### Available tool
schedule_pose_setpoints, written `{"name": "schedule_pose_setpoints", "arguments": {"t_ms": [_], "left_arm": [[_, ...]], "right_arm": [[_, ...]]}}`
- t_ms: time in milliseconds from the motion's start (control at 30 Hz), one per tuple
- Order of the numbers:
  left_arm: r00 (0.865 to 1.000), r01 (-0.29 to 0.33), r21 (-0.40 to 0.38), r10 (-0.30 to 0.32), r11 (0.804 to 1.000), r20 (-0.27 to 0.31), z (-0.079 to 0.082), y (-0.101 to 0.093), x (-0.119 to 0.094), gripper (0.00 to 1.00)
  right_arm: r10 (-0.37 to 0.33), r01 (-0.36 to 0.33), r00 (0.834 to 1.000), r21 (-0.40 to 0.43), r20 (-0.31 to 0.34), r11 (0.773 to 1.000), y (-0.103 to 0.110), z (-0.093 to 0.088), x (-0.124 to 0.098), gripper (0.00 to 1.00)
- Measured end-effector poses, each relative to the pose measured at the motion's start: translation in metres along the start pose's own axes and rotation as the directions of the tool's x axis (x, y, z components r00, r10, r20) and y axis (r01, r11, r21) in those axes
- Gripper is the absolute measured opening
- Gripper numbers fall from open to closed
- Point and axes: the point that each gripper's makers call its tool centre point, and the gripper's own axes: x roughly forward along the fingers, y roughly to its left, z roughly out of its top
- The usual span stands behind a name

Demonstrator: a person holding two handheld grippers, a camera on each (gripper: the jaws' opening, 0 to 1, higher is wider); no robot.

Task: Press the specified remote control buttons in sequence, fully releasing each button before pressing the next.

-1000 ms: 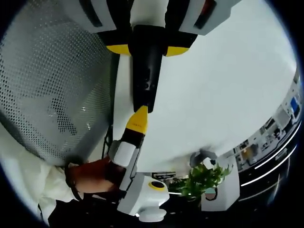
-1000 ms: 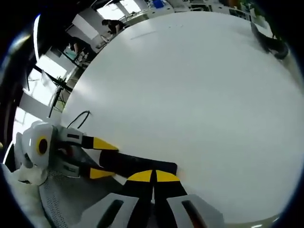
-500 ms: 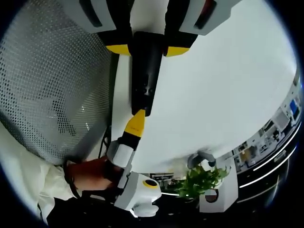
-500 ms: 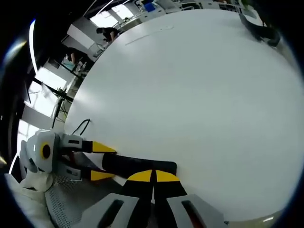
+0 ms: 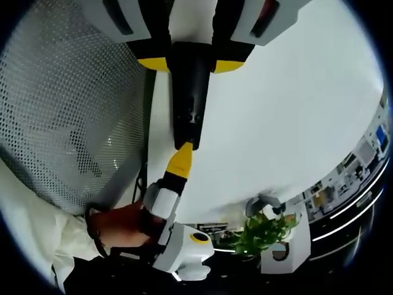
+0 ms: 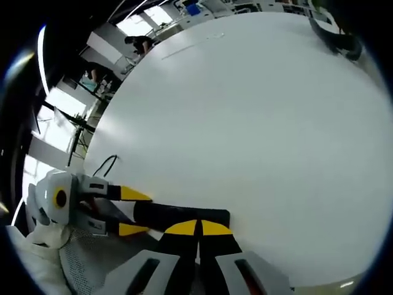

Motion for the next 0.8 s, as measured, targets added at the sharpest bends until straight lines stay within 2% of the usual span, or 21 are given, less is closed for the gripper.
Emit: {"name": "schedule_pose_setpoints", "arguments": {"t_ms": [233, 433, 633, 800], "left_arm": [[1.000, 0.011, 0.011, -0.011, 1.000, 0.004, 0.001, -0.001, 0.001, 0.24], [1.000, 0.012, 0.005, -0.012, 1.000, 0.005, 0.001, -0.001, 0.001, 0.24], [1.000, 0.012, 0.000, -0.012, 1.000, 0.010, 0.001, -0.001, 0.001, 0.25], [1.000, 0.009, -0.004, -0.009, 1.000, 0.019, 0.002, -0.002, 0.001, 0.25]], "right_arm": [[0.049, -0.049, 0.999, 0.057, 0.012, 0.997, 0.005, 0.001, 0.000, 0.00], [0.008, -0.007, 0.999, 0.026, -0.038, 1.000, 0.001, -0.007, 0.004, 0.00], [0.017, -0.016, 0.999, 0.046, -0.032, 0.999, 0.000, -0.006, 0.003, 0.00], [0.002, -0.002, 0.999, 0.018, -0.032, 1.000, 0.001, -0.007, 0.004, 0.00]]}}
